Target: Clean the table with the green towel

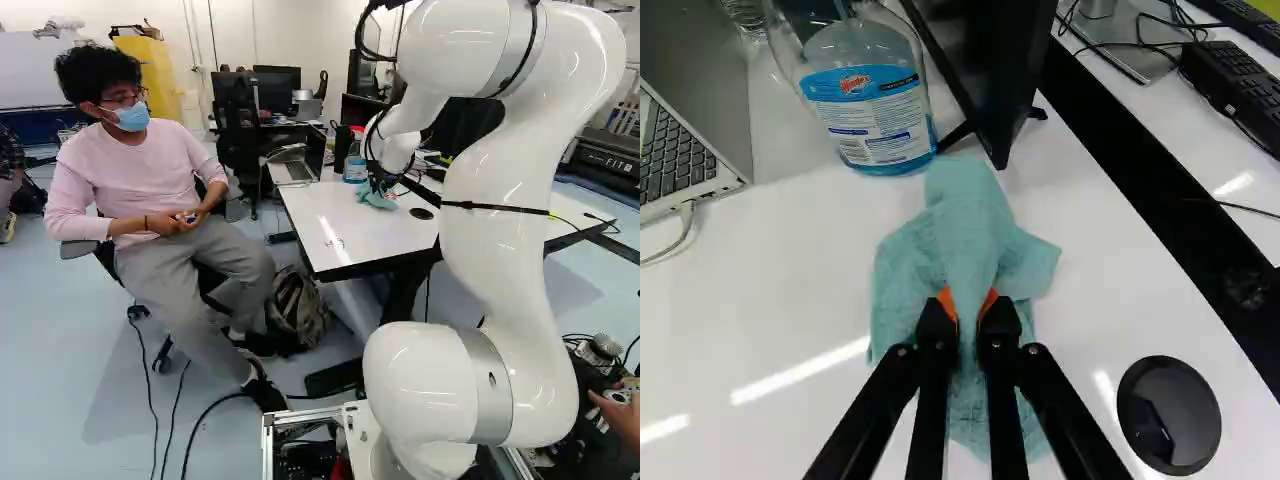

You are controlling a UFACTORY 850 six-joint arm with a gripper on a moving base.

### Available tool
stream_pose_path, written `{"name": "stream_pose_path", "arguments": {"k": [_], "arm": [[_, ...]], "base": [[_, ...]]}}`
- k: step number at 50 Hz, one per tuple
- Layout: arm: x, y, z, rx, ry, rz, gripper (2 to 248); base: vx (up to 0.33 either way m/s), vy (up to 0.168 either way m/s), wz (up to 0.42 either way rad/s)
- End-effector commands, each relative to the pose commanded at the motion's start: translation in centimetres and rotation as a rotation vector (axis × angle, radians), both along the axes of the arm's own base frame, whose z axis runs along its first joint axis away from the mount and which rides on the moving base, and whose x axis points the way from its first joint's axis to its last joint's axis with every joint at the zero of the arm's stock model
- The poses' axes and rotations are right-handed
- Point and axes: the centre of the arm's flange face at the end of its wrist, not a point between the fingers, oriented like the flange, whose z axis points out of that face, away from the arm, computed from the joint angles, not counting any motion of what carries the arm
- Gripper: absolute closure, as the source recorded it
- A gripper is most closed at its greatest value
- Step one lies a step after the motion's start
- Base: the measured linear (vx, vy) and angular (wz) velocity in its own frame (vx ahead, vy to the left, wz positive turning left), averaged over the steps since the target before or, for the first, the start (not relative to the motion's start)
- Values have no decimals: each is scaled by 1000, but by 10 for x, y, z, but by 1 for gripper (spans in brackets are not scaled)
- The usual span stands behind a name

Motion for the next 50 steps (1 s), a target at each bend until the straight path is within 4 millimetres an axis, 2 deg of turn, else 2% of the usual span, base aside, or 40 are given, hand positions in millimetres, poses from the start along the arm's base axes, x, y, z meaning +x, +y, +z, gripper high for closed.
{"name": "stream_pose_path", "arguments": {"k": [50], "arm": [[-6,2,-5,23,88,1,211]], "base": [[0,0,0]]}}
